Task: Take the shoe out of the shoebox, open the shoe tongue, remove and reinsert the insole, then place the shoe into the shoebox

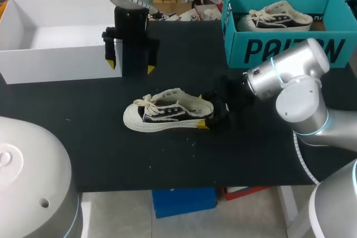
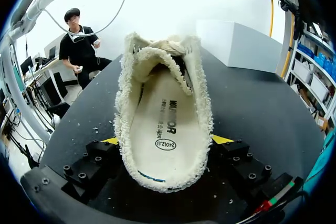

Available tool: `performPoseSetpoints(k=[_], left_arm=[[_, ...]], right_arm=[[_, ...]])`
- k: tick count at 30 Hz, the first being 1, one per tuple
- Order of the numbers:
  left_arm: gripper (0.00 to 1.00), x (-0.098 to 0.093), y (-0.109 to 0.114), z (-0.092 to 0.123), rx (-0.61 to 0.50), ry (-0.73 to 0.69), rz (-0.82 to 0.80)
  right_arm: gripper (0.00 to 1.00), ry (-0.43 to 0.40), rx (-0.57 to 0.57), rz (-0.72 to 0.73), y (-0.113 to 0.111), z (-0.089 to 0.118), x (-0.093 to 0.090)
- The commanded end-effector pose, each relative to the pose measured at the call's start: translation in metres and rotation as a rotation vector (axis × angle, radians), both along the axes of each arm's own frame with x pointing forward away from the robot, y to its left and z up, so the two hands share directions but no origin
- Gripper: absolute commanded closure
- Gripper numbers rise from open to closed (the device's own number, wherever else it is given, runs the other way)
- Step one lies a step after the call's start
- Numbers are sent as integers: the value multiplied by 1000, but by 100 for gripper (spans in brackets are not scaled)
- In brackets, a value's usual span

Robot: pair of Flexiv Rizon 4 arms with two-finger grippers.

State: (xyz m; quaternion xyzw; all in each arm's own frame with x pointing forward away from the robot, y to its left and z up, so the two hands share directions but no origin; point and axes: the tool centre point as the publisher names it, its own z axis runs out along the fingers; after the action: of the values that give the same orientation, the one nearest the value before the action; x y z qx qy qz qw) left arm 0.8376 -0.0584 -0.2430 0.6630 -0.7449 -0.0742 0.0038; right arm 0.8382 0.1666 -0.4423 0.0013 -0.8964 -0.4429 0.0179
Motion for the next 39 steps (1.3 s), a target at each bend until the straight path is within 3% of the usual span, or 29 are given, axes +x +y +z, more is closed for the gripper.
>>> performPoseSetpoints(k=[1, 12, 16, 28, 39], left_arm=[[0, 3, -10, -8, 0, 9, -12], [0, 3, -10, -8, 0, 9, -12], [0, 1, -18, -6, 48, -13, 31], [0, -20, -57, -36, 150, 27, 116], [0, -22, -84, -64, 241, 28, 72]], right_arm=[[100, 1, -3, -2, 4, -4, 1], [100, 1, -3, -2, 4, -4, 1], [100, 1, -3, -2, 4, -4, 1], [100, 1, -3, -2, 4, -4, 1], [100, 1, -3, -2, 4, -4, 1]])
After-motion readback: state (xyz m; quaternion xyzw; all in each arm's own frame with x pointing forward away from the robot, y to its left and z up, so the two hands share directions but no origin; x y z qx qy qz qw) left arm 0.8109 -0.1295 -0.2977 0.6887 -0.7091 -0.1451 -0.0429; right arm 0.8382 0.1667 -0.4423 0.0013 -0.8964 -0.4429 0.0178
